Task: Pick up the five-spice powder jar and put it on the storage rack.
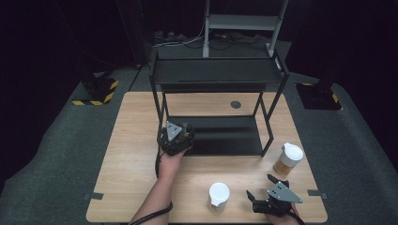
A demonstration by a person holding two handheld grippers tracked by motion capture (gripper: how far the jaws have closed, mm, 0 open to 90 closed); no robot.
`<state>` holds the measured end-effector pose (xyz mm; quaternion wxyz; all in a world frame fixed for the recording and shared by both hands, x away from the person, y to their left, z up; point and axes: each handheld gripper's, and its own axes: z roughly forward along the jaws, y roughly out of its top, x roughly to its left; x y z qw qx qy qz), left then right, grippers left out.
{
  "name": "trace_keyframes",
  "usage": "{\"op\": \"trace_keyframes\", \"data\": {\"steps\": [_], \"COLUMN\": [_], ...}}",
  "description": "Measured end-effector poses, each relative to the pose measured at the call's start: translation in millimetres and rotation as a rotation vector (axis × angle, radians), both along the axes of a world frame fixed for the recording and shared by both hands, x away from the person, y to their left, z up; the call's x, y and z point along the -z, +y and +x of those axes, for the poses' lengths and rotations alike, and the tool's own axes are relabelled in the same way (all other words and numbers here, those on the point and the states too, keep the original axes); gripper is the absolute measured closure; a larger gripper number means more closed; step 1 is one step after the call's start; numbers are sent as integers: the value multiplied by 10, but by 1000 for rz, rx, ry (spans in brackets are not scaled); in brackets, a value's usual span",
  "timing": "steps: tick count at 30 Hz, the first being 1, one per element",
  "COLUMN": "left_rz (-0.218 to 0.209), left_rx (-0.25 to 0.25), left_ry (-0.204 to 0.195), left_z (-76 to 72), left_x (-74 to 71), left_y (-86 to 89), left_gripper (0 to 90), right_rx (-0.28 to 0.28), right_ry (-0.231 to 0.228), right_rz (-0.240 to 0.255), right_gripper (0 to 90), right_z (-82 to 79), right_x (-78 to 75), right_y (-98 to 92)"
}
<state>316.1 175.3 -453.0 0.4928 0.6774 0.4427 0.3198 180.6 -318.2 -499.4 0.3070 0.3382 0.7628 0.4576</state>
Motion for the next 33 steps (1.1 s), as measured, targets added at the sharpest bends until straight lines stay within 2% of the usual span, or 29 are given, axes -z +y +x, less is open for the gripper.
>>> {"op": "trace_keyframes", "data": {"steps": [17, 19, 22, 24, 33], "left_rz": [-1, -3, -13, -10, -2], "left_rx": [9, 8, 5, 3, 17], "left_ry": [12, 14, 22, 23, 14], "left_z": [15, 17, 29, 31, 14], "left_x": [9, 8, 0, -6, -16], "left_y": [39, 38, 36, 22, 9], "left_gripper": [342, 325, 238, 216, 202], "right_rx": [0, 1, 1, 1, 1], "right_ry": [-1, -1, -2, -1, 0], "right_rz": [-2, -1, -2, -2, -1], "right_gripper": [11, 11, 11, 11, 11], "right_z": [-2, -3, -4, -2, 0], "right_x": [0, 0, 1, 0, -1], "right_y": [3, 4, 4, 5, 3]}}
